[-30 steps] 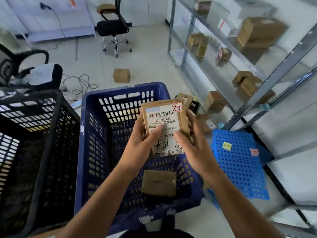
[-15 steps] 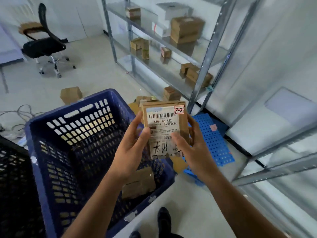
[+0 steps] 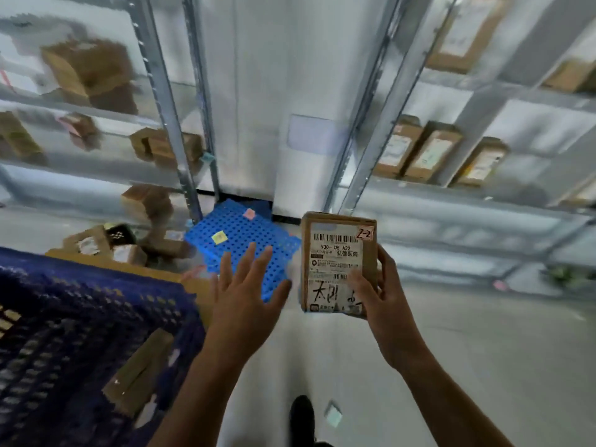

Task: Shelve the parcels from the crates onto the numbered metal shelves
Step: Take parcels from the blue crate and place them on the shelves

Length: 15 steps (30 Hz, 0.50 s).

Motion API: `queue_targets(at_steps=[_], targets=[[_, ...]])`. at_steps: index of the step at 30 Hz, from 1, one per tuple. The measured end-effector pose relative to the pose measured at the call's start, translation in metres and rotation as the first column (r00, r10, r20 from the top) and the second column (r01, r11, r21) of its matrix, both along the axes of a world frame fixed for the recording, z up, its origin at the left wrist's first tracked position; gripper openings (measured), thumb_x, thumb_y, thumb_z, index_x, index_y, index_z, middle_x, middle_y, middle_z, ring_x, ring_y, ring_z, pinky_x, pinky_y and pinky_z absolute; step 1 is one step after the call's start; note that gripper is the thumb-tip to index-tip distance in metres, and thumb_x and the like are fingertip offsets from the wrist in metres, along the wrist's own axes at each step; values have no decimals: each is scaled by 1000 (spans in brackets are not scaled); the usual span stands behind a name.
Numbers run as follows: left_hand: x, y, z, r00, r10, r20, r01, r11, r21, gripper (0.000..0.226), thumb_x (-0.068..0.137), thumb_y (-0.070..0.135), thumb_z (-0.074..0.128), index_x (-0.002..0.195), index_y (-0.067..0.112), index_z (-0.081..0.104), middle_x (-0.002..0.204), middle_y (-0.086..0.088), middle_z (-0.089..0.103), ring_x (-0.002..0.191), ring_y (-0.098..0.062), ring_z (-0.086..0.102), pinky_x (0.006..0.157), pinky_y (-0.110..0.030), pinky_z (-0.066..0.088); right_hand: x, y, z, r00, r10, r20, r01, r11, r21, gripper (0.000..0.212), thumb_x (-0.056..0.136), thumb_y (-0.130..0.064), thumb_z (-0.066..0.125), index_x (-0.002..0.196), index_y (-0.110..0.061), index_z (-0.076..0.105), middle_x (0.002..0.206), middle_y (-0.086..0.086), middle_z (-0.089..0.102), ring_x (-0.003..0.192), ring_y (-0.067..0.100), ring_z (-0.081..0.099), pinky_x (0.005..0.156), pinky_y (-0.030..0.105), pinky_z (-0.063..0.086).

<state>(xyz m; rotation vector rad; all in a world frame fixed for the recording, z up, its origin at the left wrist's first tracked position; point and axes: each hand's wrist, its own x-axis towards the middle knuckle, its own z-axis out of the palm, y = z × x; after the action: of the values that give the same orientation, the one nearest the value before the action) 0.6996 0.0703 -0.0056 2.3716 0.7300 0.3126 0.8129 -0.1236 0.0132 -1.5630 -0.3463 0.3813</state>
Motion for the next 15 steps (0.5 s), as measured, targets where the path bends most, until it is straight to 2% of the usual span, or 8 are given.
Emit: queue_targets(at_steps=[4,10,15], targets=[[40,-59,12,987,-159,2,159,987,-26,90,80,83,16,161,43,16,172,12,3,157,-21,-14,127,-47,-7,12,-79,12,987,-157,29,156,987,30,59,92,-39,67,146,-44,46,123,-7,72,111,15,74,81,41,65],[110,-159,32,946,-323,2,322,945,53,88,80,83,15,160,46,15,172,11,2,157,-23,-14,127,-52,-5,38,-195,16,953,-299,46,295,952,76,61,94,-39,66,150,-40,41,129,-4,70,117,18,71,88,47,64],[167,-248,38,915,-404,-13,402,906,133,83,85,81,19,160,46,13,172,12,1,157,-21,-14,127,-53,-4,75,-295,15,937,-347,47,339,932,125,60,95,-43,67,149,-43,41,131,-2,69,119,20,70,84,41,64]])
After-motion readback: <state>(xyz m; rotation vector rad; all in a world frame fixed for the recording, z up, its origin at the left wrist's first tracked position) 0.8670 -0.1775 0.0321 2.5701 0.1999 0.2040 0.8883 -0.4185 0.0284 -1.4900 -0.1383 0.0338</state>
